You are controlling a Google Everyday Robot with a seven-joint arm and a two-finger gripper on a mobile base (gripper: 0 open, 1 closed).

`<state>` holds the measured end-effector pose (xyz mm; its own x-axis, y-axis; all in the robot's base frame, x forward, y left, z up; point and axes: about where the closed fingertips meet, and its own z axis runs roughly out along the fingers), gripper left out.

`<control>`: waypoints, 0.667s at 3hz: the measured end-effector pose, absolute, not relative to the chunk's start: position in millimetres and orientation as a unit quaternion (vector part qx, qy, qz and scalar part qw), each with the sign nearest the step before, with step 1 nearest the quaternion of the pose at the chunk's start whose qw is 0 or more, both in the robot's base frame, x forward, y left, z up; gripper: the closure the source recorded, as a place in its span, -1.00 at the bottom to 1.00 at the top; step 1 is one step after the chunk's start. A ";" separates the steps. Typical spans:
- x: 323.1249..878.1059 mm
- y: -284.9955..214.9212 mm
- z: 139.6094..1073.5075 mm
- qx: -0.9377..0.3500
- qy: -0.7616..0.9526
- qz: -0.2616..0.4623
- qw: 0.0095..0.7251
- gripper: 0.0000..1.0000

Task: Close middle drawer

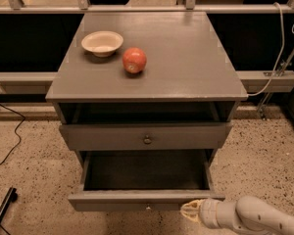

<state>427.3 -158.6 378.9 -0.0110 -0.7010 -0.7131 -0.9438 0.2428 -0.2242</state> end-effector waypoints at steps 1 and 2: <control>436.4 -152.1 374.7 -0.594 0.689 0.166 0.381 1.00; 451.0 -145.6 373.9 -0.590 0.691 0.163 0.384 1.00</control>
Offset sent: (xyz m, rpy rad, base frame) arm 0.0424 0.0168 -0.0051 0.0129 -0.0192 -0.0228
